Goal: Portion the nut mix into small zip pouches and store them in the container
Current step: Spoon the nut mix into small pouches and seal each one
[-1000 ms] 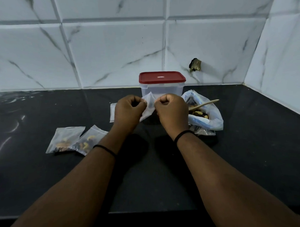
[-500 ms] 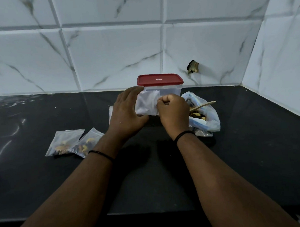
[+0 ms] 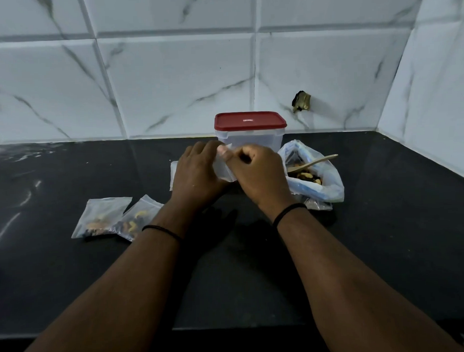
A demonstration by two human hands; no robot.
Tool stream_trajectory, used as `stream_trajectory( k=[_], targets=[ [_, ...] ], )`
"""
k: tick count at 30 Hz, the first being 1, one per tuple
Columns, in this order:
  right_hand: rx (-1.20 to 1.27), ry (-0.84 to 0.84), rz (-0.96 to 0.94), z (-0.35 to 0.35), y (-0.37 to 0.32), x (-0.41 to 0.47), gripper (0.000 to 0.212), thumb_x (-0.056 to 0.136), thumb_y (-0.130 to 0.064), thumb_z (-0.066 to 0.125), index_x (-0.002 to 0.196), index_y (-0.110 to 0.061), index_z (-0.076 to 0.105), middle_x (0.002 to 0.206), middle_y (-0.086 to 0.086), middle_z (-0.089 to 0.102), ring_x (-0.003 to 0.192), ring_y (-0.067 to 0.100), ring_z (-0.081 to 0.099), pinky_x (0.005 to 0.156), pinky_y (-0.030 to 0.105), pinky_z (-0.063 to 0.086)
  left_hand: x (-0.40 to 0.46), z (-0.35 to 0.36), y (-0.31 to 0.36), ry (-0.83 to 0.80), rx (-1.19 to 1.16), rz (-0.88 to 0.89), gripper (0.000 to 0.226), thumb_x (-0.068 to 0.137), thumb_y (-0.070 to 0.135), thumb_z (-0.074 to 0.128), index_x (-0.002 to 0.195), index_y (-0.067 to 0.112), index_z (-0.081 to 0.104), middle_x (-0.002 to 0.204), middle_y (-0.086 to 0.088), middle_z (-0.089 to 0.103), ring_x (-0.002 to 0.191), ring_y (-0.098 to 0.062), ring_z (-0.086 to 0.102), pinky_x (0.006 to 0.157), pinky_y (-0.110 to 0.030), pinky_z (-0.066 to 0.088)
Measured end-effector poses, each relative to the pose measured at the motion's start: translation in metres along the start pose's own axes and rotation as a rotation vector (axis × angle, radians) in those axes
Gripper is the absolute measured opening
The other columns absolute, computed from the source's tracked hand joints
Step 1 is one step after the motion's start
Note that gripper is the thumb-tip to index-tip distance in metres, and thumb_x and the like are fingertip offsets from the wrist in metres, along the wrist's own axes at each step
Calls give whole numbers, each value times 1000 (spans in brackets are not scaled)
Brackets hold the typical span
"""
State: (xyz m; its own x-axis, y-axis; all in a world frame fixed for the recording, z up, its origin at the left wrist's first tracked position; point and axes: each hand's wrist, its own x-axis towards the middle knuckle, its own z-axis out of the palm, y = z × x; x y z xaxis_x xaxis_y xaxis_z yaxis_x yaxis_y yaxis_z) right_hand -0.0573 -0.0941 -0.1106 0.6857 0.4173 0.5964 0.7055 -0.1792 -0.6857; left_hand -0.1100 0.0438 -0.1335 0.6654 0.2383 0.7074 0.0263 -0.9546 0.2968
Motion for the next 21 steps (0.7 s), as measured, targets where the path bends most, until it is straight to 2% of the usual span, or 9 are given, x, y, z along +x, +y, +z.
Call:
stream_trajectory(
  k=[2,4,9,10,12,14,16,17,21],
  targets=[
    [-23,-107,36,0,3,0,29,88,-50,68,72,-26,68,68,-9,67,67,3,62,66,21,52,0,1,0,-6,8,10,63,67,61,55,114,19,61,111,-2,63,98,-24,55,80,-32,40],
    [9,-125,49,-2,6,2,18,87,-41,72,77,-26,72,73,-12,69,72,3,64,70,20,52,0,2,0,-10,30,26,67,66,63,56,117,19,62,112,-4,63,100,-26,56,81,-33,41],
    [302,-113,17,-4,8,5,8,92,-20,70,90,-14,76,83,-7,73,81,9,68,77,26,55,-1,-2,3,3,1,34,53,73,60,61,108,20,61,102,0,63,92,-21,56,75,-31,39],
    [345,-130,-3,-4,7,5,9,93,-17,68,91,-11,76,82,-7,73,76,7,68,73,25,55,0,-3,3,20,-7,40,49,74,59,63,104,20,61,98,1,63,89,-21,56,73,-32,40],
    [389,-168,-16,-5,7,5,10,96,-13,64,91,-13,73,72,-17,69,63,-3,63,62,12,47,0,-5,0,50,-7,46,44,75,57,66,100,21,62,94,2,64,85,-19,56,72,-34,42],
    [369,-180,-20,-5,8,5,12,96,-17,64,94,-26,71,74,-26,68,70,-9,62,67,8,46,0,-9,-4,54,-7,42,44,73,59,68,98,23,63,93,4,64,83,-18,56,72,-35,44],
    [243,-197,-40,-5,12,4,10,94,-29,66,102,-30,73,92,-22,71,89,-6,65,82,13,51,0,-12,-5,36,-18,31,46,71,63,67,96,24,62,89,5,62,82,-17,54,71,-35,44],
    [153,-198,-60,-6,14,4,17,93,-35,68,106,-27,75,99,-17,73,94,-2,66,87,19,53,0,-13,-6,29,-19,25,47,70,64,66,94,23,62,87,5,61,81,-17,54,70,-35,44],
    [14,-133,-122,-10,17,3,20,89,-37,72,101,-22,79,94,-8,77,88,4,69,85,35,57,-2,-13,-6,37,6,26,54,69,68,64,98,23,64,92,5,61,84,-18,54,72,-32,39]
  ],
)
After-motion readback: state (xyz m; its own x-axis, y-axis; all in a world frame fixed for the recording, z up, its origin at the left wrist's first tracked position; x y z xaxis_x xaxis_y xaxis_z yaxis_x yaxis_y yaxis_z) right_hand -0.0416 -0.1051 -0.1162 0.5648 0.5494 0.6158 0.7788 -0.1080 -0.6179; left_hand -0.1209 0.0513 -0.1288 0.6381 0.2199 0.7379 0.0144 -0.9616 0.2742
